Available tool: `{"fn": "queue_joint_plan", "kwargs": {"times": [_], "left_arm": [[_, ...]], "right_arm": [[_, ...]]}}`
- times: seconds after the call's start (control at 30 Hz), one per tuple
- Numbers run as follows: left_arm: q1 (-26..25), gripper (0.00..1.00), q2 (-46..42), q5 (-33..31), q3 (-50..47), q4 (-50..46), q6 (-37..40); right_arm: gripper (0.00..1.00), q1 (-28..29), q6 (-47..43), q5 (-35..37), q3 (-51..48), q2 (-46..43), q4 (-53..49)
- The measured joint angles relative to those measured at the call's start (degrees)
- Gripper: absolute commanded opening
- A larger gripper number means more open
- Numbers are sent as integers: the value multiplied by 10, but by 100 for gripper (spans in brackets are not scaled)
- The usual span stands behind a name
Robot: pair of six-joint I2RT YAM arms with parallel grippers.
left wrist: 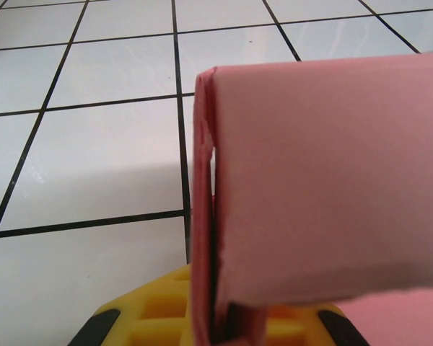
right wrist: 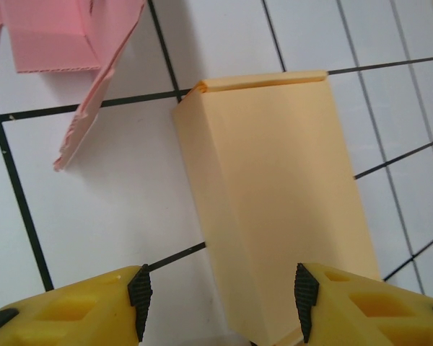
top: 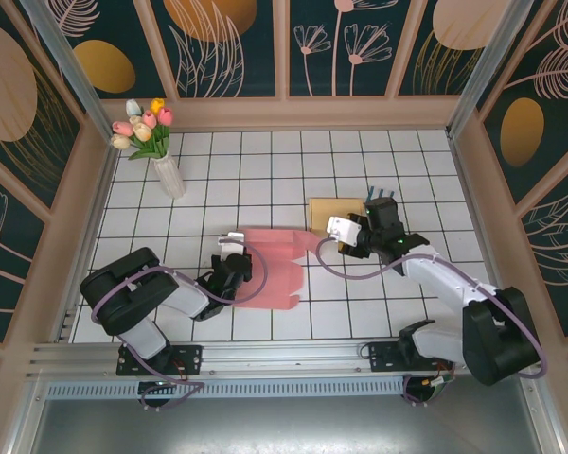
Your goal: Fold the paper box
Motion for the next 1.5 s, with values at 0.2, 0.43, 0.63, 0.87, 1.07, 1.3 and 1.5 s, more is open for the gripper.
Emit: {"fn": "queue_joint_plan", "kwargs": {"times": [0.2, 0.43, 0.63, 0.87, 1.07, 1.3, 1.5], "left_arm": [[0, 0, 0, 5, 0, 3, 2], [0, 0, 0, 15, -3, 9, 5], [0, 1, 0, 16, -3, 10, 6], [0, 1, 0, 17, -4, 11, 6], [0, 1, 0, 20, 3, 3, 6], [0, 2, -24, 26, 12, -40, 6], [0, 2, -39, 30, 12, -50, 6]], "right_arm": [[58, 2, 0, -15, 2, 16, 5], [57, 47, 3, -28, 3, 35, 56], [56, 78, 6, -28, 4, 82, 78], [56, 98, 13, -41, 9, 91, 85], [55, 103, 29, -51, 11, 98, 98], [51, 117, 51, -53, 16, 113, 113], [50, 138, 67, -62, 16, 117, 135]]}}
